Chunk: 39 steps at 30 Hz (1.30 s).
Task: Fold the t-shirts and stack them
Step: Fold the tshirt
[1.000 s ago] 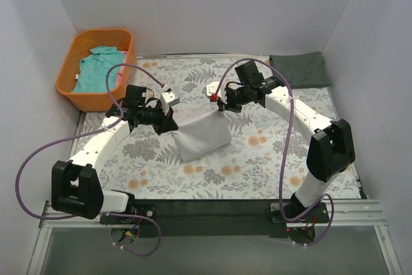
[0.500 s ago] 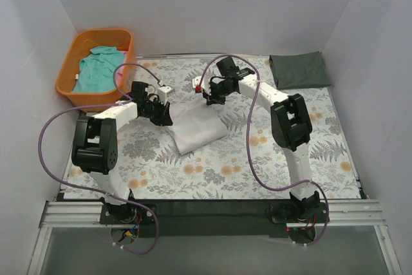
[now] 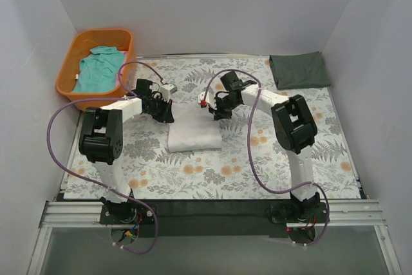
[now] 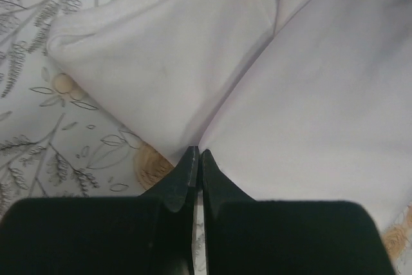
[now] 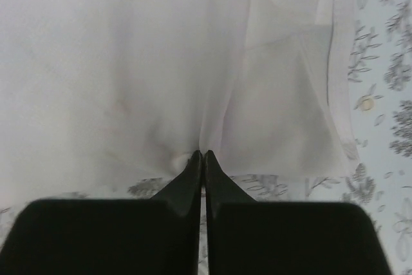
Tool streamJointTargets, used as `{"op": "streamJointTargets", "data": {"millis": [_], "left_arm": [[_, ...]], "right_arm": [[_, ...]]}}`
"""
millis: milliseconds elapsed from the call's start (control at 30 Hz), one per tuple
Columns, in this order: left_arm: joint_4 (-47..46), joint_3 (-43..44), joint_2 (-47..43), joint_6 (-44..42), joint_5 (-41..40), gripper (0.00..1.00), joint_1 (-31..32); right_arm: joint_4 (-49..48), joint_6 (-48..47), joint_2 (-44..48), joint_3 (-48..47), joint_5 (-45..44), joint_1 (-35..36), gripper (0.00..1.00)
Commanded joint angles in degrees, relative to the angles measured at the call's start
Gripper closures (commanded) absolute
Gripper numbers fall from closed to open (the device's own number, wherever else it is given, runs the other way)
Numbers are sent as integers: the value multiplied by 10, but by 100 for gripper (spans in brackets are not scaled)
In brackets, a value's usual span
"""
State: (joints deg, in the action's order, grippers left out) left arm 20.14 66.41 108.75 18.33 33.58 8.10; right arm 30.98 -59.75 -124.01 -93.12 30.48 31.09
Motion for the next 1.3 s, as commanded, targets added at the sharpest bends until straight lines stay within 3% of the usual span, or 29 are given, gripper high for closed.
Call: {"op": "streamJointTargets", "data": {"millis": [0,300,400,467,567,700,900,1267], "left_arm": [[43,-42,-83,-30,34,100,12],[119,-97,-213,-44,90,98,45],[117,-87,-218,-43,100,88,49],[110,-69,-210,-40,96,74,49],[96,-57,-202,-59,97,67,49],[56,-47,-192,-90,112,63,53],[54,-25,-146,-156,120,62,89],[-9,-51,-111,-218,81,61,133]], "right_arm": [[33,10,73,86,5,4,99],[32,70,195,226,17,33,99],[36,111,199,203,3,23,80],[43,152,198,151,13,1,69],[66,197,176,80,51,-30,63],[94,276,102,-53,133,-45,67],[93,371,-9,-124,253,-38,80],[70,423,-121,-159,258,-24,79]]}}
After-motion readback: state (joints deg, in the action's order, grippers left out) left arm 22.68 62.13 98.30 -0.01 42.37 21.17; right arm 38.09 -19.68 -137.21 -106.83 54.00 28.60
